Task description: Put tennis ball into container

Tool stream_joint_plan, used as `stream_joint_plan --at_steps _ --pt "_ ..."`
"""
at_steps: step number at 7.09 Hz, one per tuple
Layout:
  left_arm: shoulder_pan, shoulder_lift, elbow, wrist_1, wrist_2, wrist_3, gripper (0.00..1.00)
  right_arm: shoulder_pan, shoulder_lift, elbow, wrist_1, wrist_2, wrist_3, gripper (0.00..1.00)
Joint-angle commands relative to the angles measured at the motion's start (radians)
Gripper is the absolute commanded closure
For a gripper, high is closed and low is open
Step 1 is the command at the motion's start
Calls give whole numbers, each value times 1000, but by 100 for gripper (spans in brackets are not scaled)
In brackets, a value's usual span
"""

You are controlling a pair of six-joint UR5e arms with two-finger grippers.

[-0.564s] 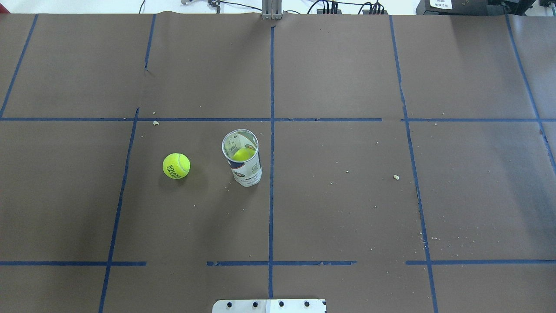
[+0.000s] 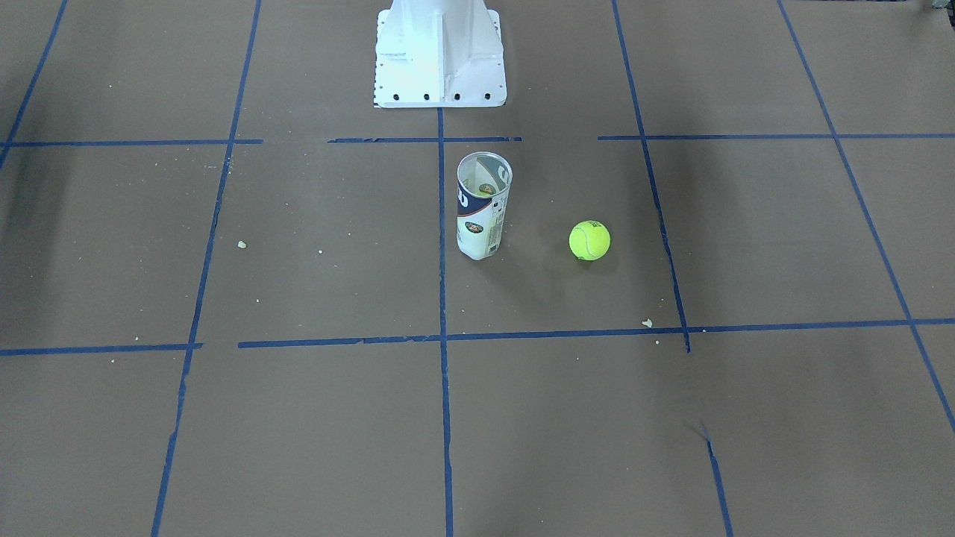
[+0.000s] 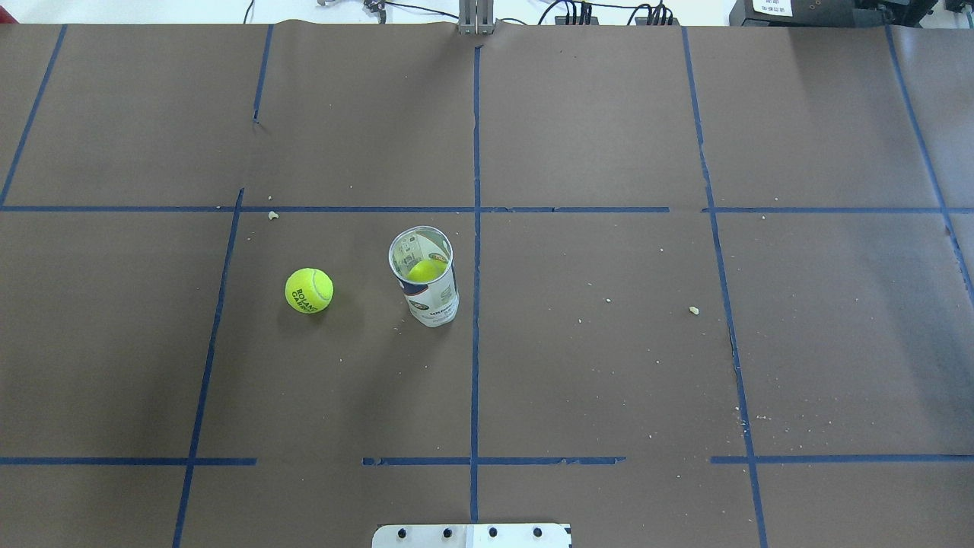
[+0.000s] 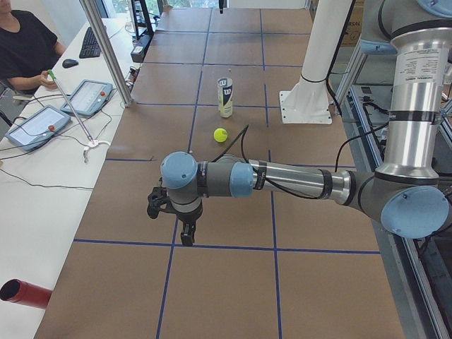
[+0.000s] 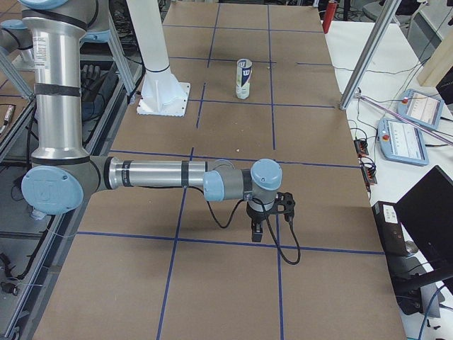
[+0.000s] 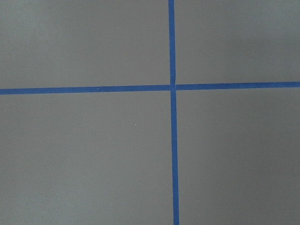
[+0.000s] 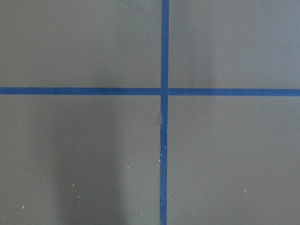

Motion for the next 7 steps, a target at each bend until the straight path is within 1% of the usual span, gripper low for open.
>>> stream_joint_plan --at_steps 1,2,3,5,6,7 --pt "11 -65 -190 172 4 -101 0 0 0 0 0 0 0 0" --pt "60 -70 -306 233 2 -158 0 0 0 0 0 0 0 0" --pt "109 -70 -371 235 2 -251 0 -1 0 0 0 0 0 0" --pt "224 -84 -428 209 -8 -390 0 0 0 0 0 0 0 0" --pt "295 -94 -428 125 -8 -507 0 -1 0 0 0 0 0 0" --pt "391 -97 -426 27 11 -653 0 0 0 0 0 0 0 0"
